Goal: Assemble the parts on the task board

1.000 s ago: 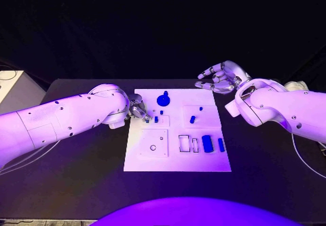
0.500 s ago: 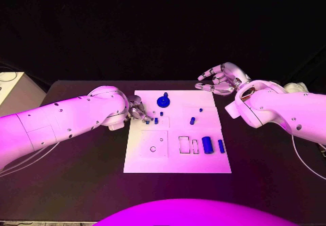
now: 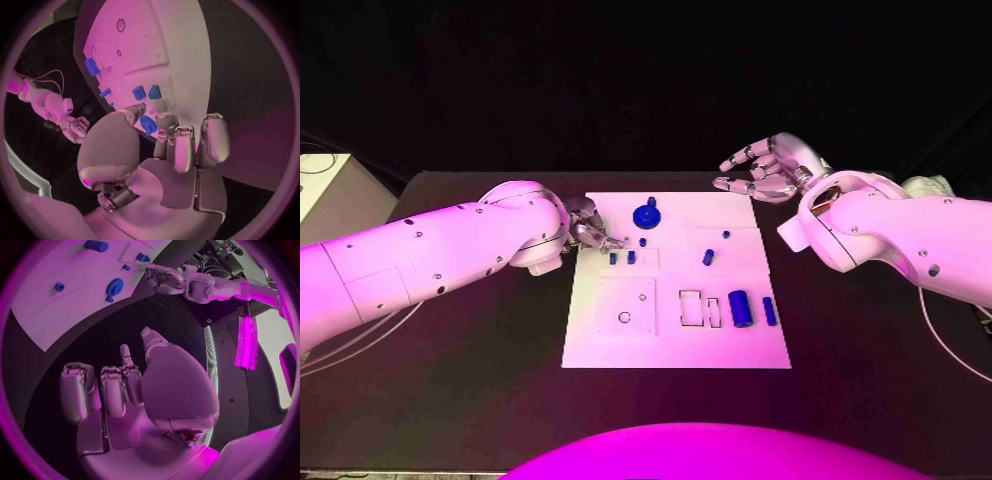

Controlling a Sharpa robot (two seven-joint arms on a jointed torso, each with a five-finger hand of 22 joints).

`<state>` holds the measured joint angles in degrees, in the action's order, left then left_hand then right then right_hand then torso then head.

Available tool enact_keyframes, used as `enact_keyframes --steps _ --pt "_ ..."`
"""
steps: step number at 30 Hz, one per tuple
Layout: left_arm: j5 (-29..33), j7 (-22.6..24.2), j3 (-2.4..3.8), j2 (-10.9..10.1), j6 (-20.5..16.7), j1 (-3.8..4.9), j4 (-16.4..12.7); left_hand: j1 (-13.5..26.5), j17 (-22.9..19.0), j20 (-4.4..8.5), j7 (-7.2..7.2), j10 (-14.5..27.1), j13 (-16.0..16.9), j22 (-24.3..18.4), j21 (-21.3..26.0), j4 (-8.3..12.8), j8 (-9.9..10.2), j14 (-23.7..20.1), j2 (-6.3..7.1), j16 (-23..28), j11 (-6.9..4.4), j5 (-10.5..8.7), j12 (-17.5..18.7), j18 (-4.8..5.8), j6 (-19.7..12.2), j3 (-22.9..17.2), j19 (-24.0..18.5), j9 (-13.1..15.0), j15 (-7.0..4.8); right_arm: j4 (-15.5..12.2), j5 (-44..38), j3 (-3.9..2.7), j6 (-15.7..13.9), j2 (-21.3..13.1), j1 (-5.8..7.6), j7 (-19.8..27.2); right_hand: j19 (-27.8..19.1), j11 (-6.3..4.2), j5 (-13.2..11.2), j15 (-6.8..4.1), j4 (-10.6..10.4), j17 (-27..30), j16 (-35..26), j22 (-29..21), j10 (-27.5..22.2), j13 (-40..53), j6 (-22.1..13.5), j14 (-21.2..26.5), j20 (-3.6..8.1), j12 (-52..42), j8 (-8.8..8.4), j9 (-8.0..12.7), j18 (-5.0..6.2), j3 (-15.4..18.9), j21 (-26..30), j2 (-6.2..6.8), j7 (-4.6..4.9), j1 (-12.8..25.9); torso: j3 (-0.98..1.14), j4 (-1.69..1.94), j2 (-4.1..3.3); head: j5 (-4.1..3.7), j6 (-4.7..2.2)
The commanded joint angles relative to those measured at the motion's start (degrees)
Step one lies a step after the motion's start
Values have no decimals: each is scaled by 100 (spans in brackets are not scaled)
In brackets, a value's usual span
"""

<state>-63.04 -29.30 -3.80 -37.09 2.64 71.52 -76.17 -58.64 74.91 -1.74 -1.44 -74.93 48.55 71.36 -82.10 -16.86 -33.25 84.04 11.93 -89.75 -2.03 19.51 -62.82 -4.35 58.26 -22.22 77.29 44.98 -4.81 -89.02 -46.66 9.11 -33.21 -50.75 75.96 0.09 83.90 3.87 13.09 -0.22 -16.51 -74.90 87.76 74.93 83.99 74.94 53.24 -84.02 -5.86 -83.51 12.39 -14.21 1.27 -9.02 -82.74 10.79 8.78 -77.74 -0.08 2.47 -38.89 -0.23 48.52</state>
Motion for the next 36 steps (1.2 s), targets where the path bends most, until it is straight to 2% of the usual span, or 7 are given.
enact_keyframes --steps 1,6,8,11,16,31,36 --pt "457 197 22 -19 -401 0 -32 90 1499 9 -45 82 -93 -98 73 -2 30 593 -1 -20 9 -25 92 -2 -60 70 -77 4 -4 -2 -27 -1 37 1 -1 45 268 8 39 -3 -2 -1093 -18 1059 101 1021 -49 -473 17 27 26 0 59 4 33 -13 -5 52 1 -2 2 -1 -4" --pt "912 600 38 -45 -738 1 -36 93 1277 -36 -128 403 -501 -363 214 1 103 517 -10 95 83 -22 413 -56 -267 188 -282 -3 54 0 -27 -1 34 -1 -1 43 268 8 39 -3 -2 -1093 -18 1059 101 1021 -49 -473 17 27 26 0 59 4 33 -13 -5 52 2 6 2 -17 -22" --pt "1021 974 41 -56 -957 1 -43 -63 578 -142 -340 1183 -1309 -1249 699 16 315 195 -12 494 275 8 1113 -226 -748 231 -985 -61 217 0 -27 0 32 -5 -1 41 268 8 39 -3 -2 -1093 -18 1059 101 1021 -49 -473 17 27 26 0 59 4 33 -13 -5 52 3 7 1 -20 -28" --pt "958 1648 39 -59 -1349 1 -64 -818 -692 -352 -662 1965 -1416 -2775 1691 114 554 -704 67 1341 582 55 1366 -485 -1382 81 -2314 -180 499 -2 -27 0 30 -11 -1 39 269 8 40 -4 -4 -1089 -21 1059 102 1021 -51 -472 17 26 29 0 59 4 33 -18 -5 63 4 5 0 -31 -44" --pt "501 2621 9 -31 -1875 -19 -105 -2107 -2631 -689 -895 2896 -1893 -3397 2542 207 778 -2589 254 2742 856 41 1830 -591 -1941 -181 -2919 -602 778 6 -31 0 26 -22 -1 38 267 8 41 -4 -4 -1089 -21 1057 102 1021 -52 -472 17 27 30 0 60 4 36 -19 -5 64 -6 9 -8 -56 -60" --pt "-1251 2898 -112 283 -1685 -101 55 -2558 -3154 -784 -776 3240 -2845 -3357 2519 173 896 -2653 418 2686 966 -2 2586 -610 -1853 -15 -2797 -1391 864 32 -32 0 -39 -4 -1 95 130 -6 52 -14 10 -820 -199 877 -339 566 -55 -380 27 650 79 -4 131 -29 352 -12 -19 33 -4 -3 -10 -51 -92" --pt "-1556 2634 -129 399 -1344 -104 162 -2665 -3106 -770 -800 3106 -3016 -3238 2345 114 956 -2447 375 2309 941 37 2571 -617 -1642 39 -2723 -1643 841 38 37 0 -182 6 -1 216 -1079 -1 53 -1 7 1054 -1795 -746 -2188 -1628 -152 521 27 3487 224 -15 651 -246 3141 8 -14 -75 1 -7 -11 -69 -102"
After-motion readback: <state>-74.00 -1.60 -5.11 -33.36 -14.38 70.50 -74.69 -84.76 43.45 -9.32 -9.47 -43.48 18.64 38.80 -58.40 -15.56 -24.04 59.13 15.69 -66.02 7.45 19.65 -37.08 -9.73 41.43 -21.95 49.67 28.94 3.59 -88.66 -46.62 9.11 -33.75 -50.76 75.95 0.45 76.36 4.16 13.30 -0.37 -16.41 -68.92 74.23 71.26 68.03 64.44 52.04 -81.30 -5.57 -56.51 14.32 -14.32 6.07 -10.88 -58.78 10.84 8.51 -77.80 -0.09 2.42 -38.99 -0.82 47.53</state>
